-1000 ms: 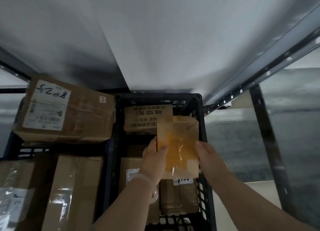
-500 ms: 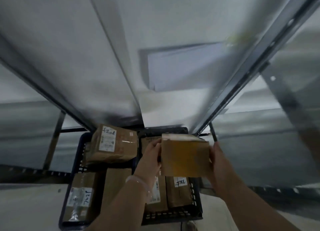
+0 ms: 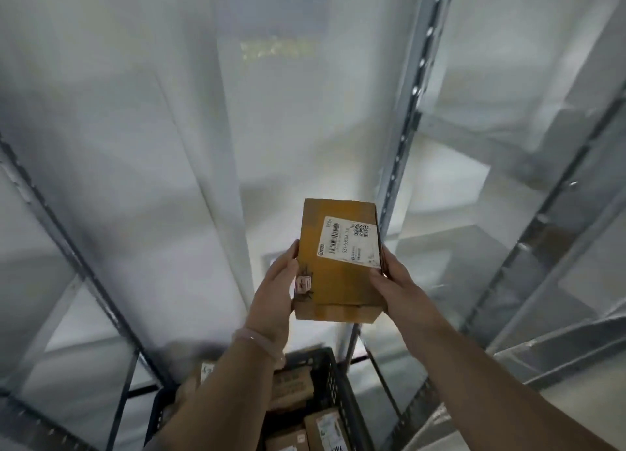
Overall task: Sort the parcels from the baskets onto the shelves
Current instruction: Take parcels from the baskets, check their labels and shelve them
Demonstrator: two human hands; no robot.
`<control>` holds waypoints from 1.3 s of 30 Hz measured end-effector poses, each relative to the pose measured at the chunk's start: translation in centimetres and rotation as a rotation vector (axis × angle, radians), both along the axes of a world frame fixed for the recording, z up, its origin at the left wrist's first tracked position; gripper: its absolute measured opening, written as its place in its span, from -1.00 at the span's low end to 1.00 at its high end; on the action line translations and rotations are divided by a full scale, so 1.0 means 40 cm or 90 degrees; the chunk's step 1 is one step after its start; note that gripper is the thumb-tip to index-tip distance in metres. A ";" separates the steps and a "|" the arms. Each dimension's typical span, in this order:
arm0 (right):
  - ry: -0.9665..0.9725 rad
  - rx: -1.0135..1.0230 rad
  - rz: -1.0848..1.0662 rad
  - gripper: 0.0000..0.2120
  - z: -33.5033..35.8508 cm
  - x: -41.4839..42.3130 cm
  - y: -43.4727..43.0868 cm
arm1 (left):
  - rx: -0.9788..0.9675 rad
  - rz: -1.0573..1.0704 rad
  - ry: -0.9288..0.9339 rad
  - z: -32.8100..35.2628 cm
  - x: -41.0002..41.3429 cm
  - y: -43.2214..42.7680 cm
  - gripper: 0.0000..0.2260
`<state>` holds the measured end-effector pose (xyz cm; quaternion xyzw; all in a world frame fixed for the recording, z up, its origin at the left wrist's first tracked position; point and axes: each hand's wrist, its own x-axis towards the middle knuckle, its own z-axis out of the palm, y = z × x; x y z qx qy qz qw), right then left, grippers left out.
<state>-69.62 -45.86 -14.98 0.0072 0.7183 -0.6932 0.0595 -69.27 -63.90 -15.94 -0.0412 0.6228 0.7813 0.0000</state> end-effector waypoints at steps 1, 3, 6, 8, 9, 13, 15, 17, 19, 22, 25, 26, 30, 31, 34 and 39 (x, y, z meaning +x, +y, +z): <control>0.021 -0.007 0.000 -0.67 0.044 0.021 0.006 | -0.003 -0.003 0.027 0.046 0.019 0.009 -0.68; 0.060 0.000 -0.001 -0.70 0.115 0.064 0.020 | 0.002 -0.007 0.070 0.123 0.058 0.026 -0.60; 0.129 -0.015 -0.012 -0.68 0.208 0.145 0.046 | 0.002 -0.034 0.127 0.207 0.129 0.058 -0.52; 0.170 -0.009 -0.016 -0.66 0.261 0.217 0.073 | -0.005 -0.052 0.158 0.255 0.189 0.090 -0.51; 0.184 -0.003 -0.024 -0.65 0.281 0.256 0.092 | -0.001 -0.064 0.169 0.275 0.223 0.109 -0.49; 0.228 0.010 -0.073 -0.63 0.331 0.439 0.200 | 0.017 -0.133 0.203 0.340 0.380 0.218 -0.48; 0.256 0.010 -0.098 -0.54 0.340 0.526 0.267 | -0.007 -0.162 0.241 0.364 0.456 0.289 -0.60; 0.264 0.016 -0.139 -0.50 0.350 0.614 0.340 | -0.017 -0.204 0.262 0.384 0.519 0.368 -0.68; 0.263 0.003 -0.191 -0.57 0.360 0.699 0.429 | -0.009 -0.256 0.267 0.405 0.580 0.459 -0.65; 0.235 0.017 -0.282 -0.63 0.372 0.802 0.561 | 0.018 -0.341 0.268 0.423 0.651 0.595 -0.62; 0.230 0.024 -0.345 -0.64 0.375 0.885 0.690 | 0.023 -0.408 0.272 0.436 0.704 0.730 -0.71; 0.229 0.005 -0.363 -0.64 0.375 0.910 0.728 | 0.012 -0.434 0.274 0.443 0.719 0.772 -0.71; 0.216 -0.050 -0.430 -0.57 0.354 0.990 0.874 | -0.099 -0.574 0.315 0.447 0.735 0.952 -0.55; 0.207 -0.061 -0.456 -0.54 0.345 1.004 0.908 | -0.128 -0.594 0.326 0.439 0.731 0.998 -0.53; 0.198 -0.076 -0.508 -0.48 0.315 1.031 1.007 | -0.163 -0.627 0.349 0.414 0.715 1.126 -0.49; 0.204 -0.092 -0.592 -0.30 0.305 1.018 1.179 | -0.172 -0.687 0.327 0.397 0.612 1.298 -0.50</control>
